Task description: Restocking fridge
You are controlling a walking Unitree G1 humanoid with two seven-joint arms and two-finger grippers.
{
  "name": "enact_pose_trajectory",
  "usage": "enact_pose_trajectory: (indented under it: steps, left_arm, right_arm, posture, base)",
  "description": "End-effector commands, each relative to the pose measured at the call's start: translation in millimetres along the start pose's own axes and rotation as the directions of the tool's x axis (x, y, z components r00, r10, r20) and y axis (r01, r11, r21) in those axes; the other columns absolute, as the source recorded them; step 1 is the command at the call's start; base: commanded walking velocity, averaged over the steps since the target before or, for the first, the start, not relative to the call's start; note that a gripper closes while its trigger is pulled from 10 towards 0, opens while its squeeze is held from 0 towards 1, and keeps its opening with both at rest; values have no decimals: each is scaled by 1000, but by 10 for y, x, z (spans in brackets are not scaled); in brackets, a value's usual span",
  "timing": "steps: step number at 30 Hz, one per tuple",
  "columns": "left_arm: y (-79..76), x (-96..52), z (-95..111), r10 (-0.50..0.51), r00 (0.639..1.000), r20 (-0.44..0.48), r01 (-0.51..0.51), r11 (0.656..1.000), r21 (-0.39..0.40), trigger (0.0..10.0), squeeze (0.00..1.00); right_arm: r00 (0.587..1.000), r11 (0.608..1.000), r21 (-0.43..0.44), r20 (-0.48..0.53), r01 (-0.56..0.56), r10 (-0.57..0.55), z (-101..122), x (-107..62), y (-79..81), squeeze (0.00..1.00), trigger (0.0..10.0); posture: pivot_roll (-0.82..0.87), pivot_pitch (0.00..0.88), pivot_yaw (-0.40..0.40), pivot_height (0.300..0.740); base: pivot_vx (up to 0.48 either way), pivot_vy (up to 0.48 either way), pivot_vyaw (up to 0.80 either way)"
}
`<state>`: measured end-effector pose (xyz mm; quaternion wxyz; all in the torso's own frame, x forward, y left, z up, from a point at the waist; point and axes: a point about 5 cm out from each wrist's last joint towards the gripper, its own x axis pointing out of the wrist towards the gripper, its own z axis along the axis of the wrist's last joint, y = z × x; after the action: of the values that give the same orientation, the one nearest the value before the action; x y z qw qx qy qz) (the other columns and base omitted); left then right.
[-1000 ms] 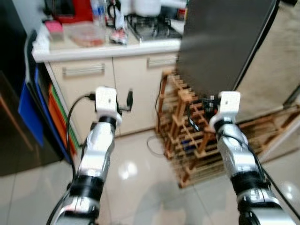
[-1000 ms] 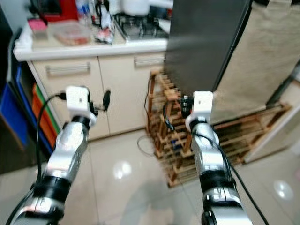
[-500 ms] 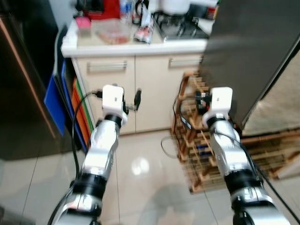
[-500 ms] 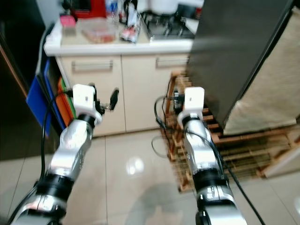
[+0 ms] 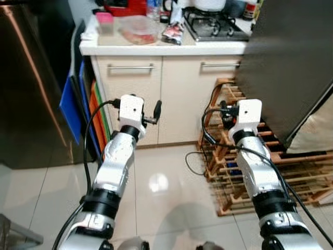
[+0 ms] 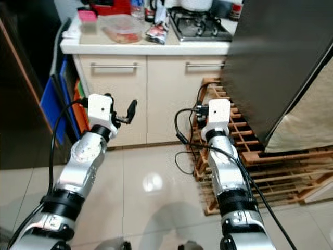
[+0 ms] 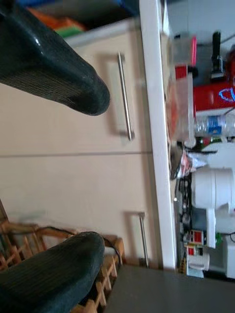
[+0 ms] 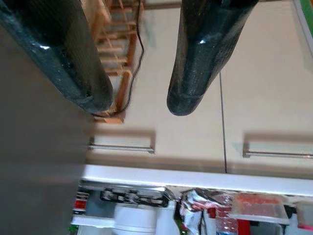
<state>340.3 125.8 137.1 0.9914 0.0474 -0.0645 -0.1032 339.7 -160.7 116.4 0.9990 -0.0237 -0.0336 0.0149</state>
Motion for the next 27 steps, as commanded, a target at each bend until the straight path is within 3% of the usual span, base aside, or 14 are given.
enact_pose_trajectory:
  steps: [1,2,3,4,5,9,10,11,14,15,22,27]
  left_arm:
    - [-47,21,-19,-27,1000,-14,27,999,18,10000,0]
    - [-46,27,-19,-28,999,-15,29,999,22,10000,0]
    - [-46,30,-18,-29,999,-16,30,999,23,10000,0]
    - [-46,30,-18,-29,999,-16,30,999,23,10000,0]
    - [-51,40,-23,-35,999,-20,36,999,38,10000,0]
    - [-46,49,-33,-34,999,-24,36,998,54,10000,0]
    - [-42,53,-36,-31,999,-26,33,998,56,10000,0]
    - [-38,55,-35,-30,999,-26,31,998,53,10000,0]
    - [-35,53,-35,-28,999,-24,30,998,53,10000,0]
    - [-38,46,-42,-30,999,-25,31,998,55,10000,0]
    - [-49,33,-60,-42,999,-30,44,997,69,10000,0]
    - [-44,35,-56,-47,998,-29,49,996,74,10000,0]
  right_arm:
    - [998,998,-11,19,61,-60,54,-1,-104,0,10000]
    - [997,997,-2,27,74,-74,63,1,-117,0,10000]
    - [996,997,5,31,81,-82,68,3,-126,835,10000]
    - [996,997,5,31,81,-82,68,3,-126,835,10000]
    - [997,997,0,14,81,-81,47,13,-124,1000,10000]
    - [998,998,-23,1,66,-66,40,20,-96,1000,10000]
    - [997,997,-40,-4,73,-73,37,24,-100,663,10000]
    - [997,995,-53,-12,81,-82,28,28,-109,0,10000]
    - [995,995,-25,-20,97,-97,9,26,-136,0,10000]
    - [996,996,-12,3,90,-90,26,12,-145,1000,10000]
    - [995,994,-36,-21,100,-101,1,19,-121,1000,10000]
    - [997,997,-7,-6,83,-83,5,7,-88,1000,10000]
  posture:
    - [-20,0,-24,642]
    - [-20,0,-24,637]
    - [-20,0,-24,637]
    - [-20,0,-24,637]
    - [-23,0,-25,637]
    - [-22,0,-30,637]
    - [-21,0,-31,637]
    - [-19,0,-34,637]
    - [-14,0,-35,637]
    - [-13,0,-34,637]
    - [-8,0,-30,637]
    - [-9,0,-27,637]
  base:
    - [0,0,0]
    - [0,0,0]
    - [0,0,0]
    - [0,0,0]
    - [0,0,0]
    - [0,0,0]
    - [0,0,0]
    - [0,0,0]
    - [0,0,0]
    - [0,0,0]
    - [0,0,0]
    - [0,0,0]
